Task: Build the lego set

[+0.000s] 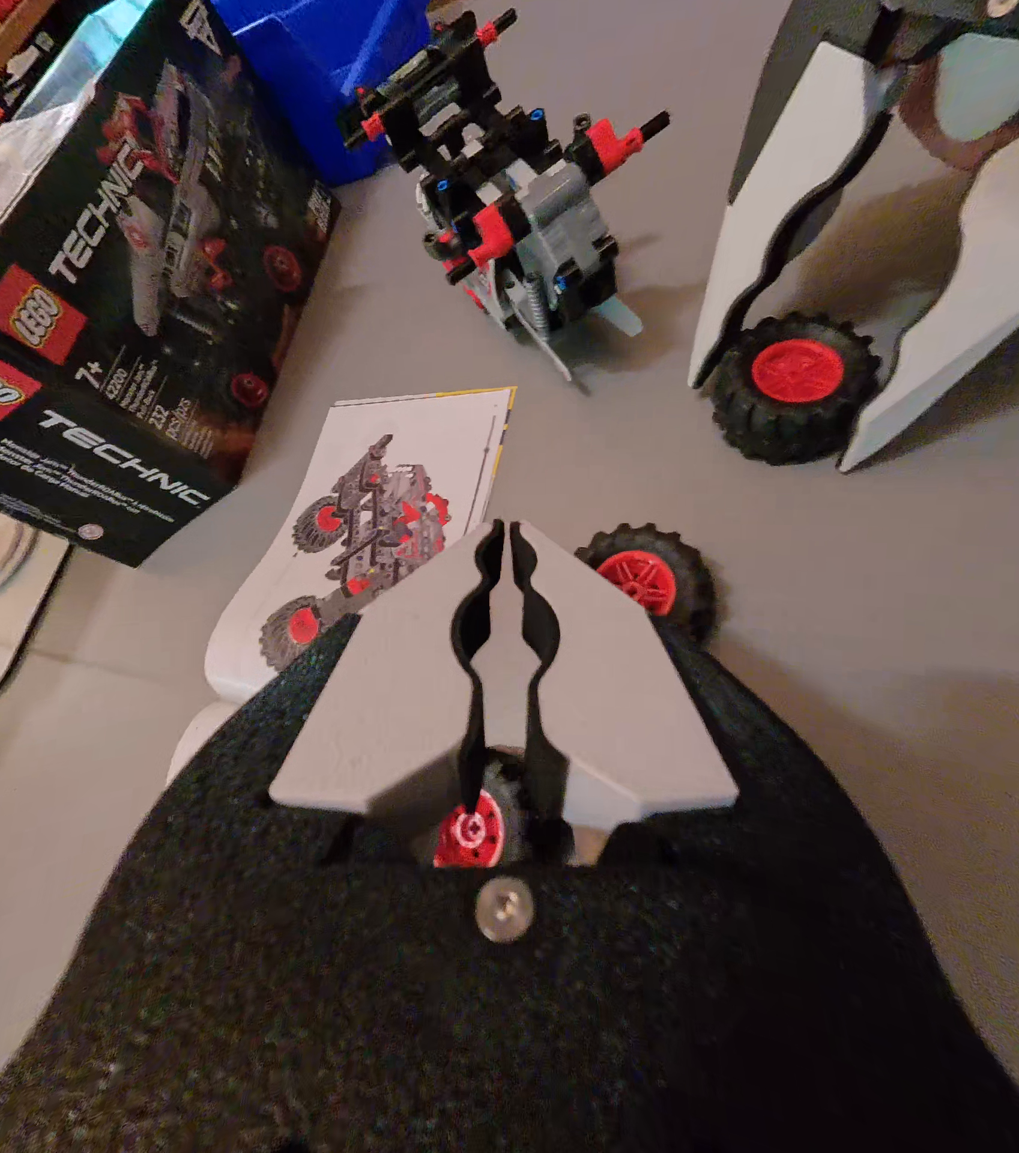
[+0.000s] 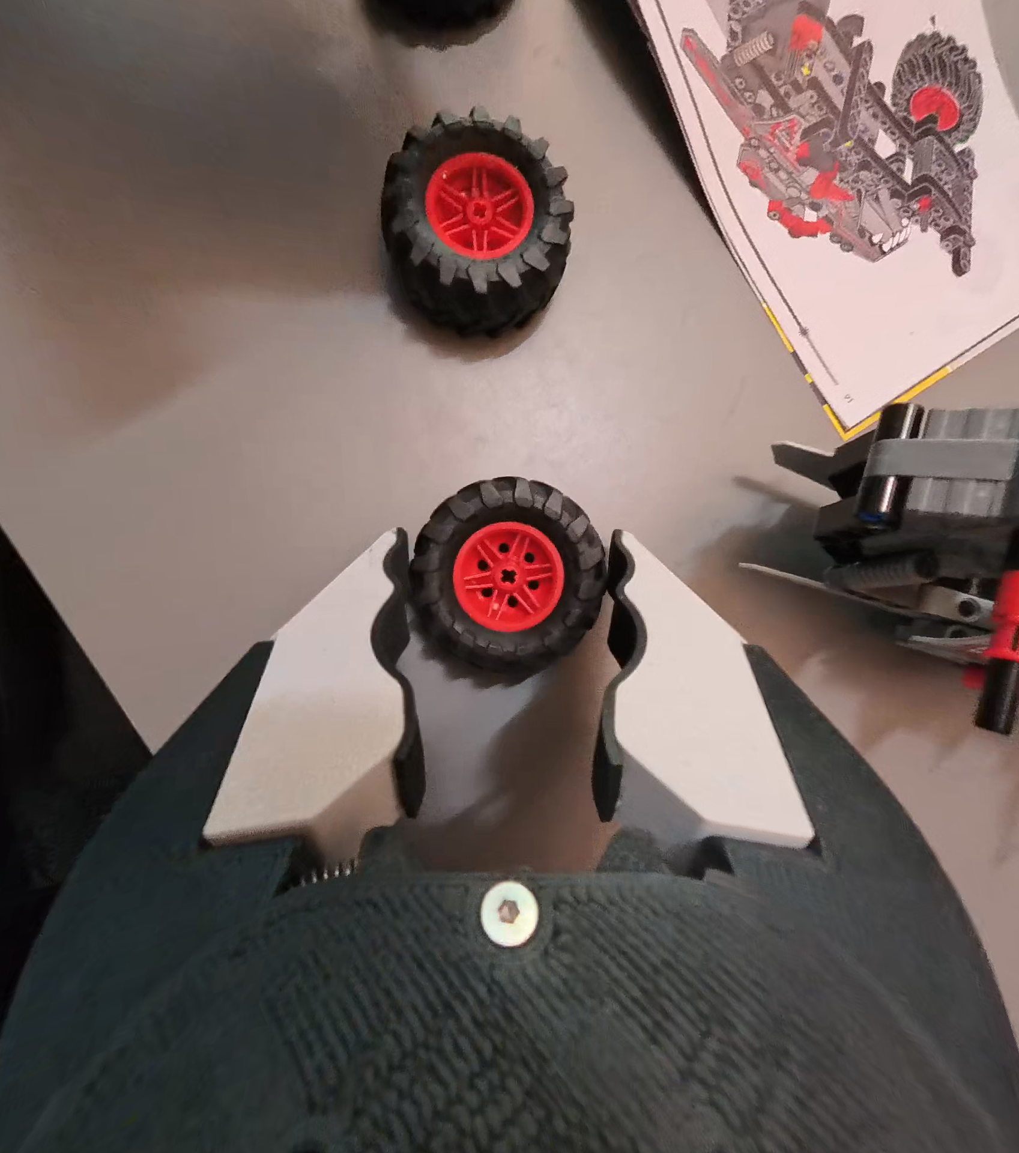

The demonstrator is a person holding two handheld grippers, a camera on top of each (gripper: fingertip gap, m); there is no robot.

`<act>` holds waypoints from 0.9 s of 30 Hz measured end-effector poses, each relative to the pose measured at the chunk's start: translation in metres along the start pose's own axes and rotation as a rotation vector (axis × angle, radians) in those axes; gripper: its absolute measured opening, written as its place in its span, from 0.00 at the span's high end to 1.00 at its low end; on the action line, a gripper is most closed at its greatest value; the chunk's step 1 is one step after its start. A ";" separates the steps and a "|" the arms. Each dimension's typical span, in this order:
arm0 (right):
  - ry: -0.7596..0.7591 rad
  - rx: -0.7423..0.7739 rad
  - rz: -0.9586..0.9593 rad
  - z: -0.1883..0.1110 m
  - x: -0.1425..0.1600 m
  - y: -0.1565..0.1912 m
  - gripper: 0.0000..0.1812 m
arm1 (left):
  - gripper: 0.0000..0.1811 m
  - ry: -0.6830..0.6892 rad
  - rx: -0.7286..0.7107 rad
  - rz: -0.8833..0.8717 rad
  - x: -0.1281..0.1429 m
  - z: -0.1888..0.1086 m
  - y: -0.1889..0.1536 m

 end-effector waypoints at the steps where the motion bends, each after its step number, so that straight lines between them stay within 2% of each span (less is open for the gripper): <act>1: 0.004 -0.005 -0.005 -0.001 0.002 -0.001 0.65 | 1.00 0.011 -0.001 0.004 -0.001 -0.001 -0.004; 6: 0.035 0.012 0.005 -0.012 0.016 -0.013 0.66 | 1.00 0.078 -0.006 0.019 0.006 -0.008 -0.015; 9: 0.084 0.042 -0.017 -0.017 0.025 -0.020 0.60 | 0.99 0.102 0.000 0.007 0.011 -0.009 -0.020; 13: 0.024 -0.019 -0.077 -0.013 0.011 -0.010 0.54 | 0.99 0.110 0.010 -0.006 0.009 -0.005 -0.023; 15: 0.042 -0.019 -0.125 -0.006 0.010 -0.010 0.52 | 0.99 0.112 0.011 -0.003 0.007 -0.002 -0.021; 18: -0.007 0.005 -0.190 -0.001 0.000 -0.017 0.56 | 0.99 0.102 0.011 0.018 0.001 0.000 -0.018; 19: 0.002 -0.017 -0.200 -0.001 0.001 -0.016 0.63 | 0.99 0.094 0.012 0.027 -0.002 0.001 -0.017; 21: 0.018 -0.030 -0.184 -0.001 0.003 -0.018 0.68 | 0.99 0.079 0.024 0.042 -0.008 0.004 -0.014; 27: 0.004 0.015 -0.181 -0.006 0.006 -0.018 0.68 | 0.96 0.075 0.024 0.065 -0.021 0.010 0.009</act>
Point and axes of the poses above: each gripper's, where its closed fingertips meet, z out along the fingers, x out of its underside, y = z × x across the jaws, the point moved 3 cm from there along -z, back along the fingers, and after that the axes turned 7 degrees about x, right-handed, at the moved point
